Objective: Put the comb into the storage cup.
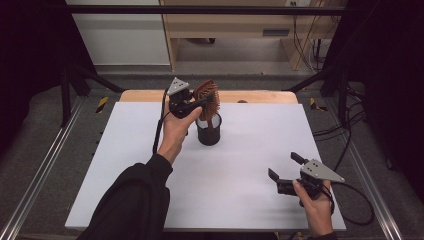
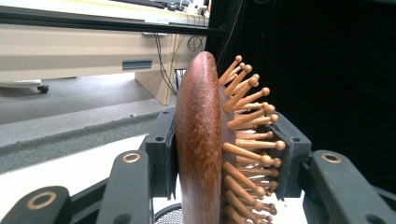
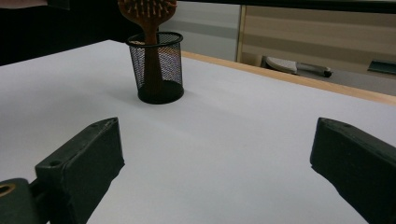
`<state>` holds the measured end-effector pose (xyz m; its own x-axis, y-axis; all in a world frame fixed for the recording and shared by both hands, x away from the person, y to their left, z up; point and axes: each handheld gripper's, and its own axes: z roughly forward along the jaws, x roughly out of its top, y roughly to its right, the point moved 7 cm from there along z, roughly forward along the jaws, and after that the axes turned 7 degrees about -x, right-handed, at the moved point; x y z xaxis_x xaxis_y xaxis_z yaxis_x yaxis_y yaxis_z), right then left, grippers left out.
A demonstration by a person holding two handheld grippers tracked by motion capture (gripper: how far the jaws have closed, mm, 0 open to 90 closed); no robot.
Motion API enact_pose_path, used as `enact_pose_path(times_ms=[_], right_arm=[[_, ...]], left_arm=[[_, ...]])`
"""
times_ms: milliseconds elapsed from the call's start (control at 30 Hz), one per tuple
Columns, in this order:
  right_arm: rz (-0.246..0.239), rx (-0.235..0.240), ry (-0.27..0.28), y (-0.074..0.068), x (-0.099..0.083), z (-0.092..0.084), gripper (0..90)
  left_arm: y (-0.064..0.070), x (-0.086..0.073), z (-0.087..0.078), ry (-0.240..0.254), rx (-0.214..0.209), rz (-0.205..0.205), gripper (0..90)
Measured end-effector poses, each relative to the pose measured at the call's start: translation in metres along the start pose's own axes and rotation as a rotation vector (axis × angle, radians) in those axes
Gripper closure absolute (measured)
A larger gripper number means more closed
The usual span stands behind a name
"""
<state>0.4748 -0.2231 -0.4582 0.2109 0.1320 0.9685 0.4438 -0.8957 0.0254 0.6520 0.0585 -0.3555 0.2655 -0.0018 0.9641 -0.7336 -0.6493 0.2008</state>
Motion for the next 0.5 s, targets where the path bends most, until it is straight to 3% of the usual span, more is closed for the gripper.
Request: enact_pose_path(times_ms=[500], right_arm=[[0.0, -0.001, 0.001, 0.0001, 0.0002, -0.0003, 2.9]], left_arm=[[0.0014, -0.0016, 0.0038, 0.003, -0.006, -0.001, 51.5]])
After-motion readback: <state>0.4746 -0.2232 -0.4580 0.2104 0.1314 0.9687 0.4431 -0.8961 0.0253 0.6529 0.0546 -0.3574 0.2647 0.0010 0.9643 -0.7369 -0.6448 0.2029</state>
